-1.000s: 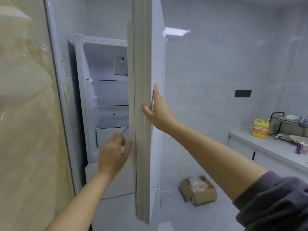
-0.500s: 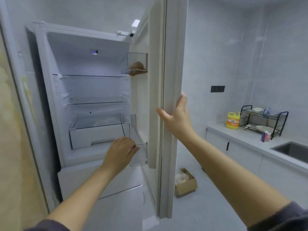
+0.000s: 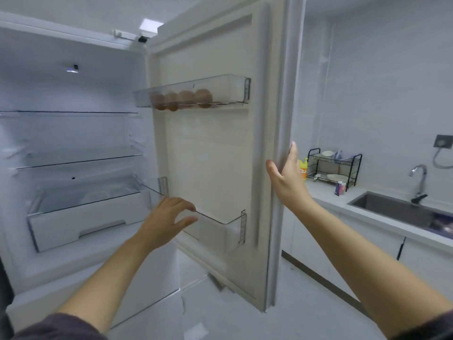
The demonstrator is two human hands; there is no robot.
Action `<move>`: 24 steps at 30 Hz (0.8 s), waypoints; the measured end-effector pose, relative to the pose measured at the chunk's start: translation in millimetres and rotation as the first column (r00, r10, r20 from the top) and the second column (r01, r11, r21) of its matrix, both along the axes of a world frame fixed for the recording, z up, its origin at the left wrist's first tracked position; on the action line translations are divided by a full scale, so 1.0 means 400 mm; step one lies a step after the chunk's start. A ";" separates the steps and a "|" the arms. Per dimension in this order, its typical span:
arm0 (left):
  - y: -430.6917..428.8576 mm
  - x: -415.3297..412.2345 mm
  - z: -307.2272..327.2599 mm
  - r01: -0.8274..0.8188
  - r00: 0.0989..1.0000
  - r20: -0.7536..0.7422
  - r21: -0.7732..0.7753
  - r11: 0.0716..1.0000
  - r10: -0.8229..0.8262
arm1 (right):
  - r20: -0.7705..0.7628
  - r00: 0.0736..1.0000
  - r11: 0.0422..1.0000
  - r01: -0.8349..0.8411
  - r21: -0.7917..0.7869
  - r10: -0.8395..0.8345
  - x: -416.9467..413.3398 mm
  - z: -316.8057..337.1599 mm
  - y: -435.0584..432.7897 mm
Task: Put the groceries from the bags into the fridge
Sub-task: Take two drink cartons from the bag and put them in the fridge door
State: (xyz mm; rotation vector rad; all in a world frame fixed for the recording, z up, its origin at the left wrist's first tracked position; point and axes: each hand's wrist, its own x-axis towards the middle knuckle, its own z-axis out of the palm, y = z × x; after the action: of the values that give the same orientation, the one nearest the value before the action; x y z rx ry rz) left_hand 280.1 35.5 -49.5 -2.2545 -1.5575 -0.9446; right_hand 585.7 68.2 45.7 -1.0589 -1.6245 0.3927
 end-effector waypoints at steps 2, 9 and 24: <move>0.045 0.021 0.001 0.046 0.996 0.069 0.036 0.998 -0.049 | -0.002 1.000 1.000 0.022 -0.018 -0.022 0.008 -0.015 0.025; 0.145 0.110 -0.026 0.047 0.981 0.171 0.232 0.972 -0.088 | 0.177 0.914 0.910 0.308 0.276 -0.364 -0.049 -0.086 0.031; 0.301 0.059 -0.063 -0.014 0.947 0.314 0.268 0.963 -0.074 | 0.565 0.770 0.955 0.245 0.165 -0.295 -0.101 -0.248 0.145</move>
State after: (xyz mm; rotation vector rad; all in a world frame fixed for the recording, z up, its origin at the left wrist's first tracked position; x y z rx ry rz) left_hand 303.7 155.8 -74.9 -2.0146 -1.4103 -1.4972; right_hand 545.5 126.2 -53.4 -1.4190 -1.9603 -0.2289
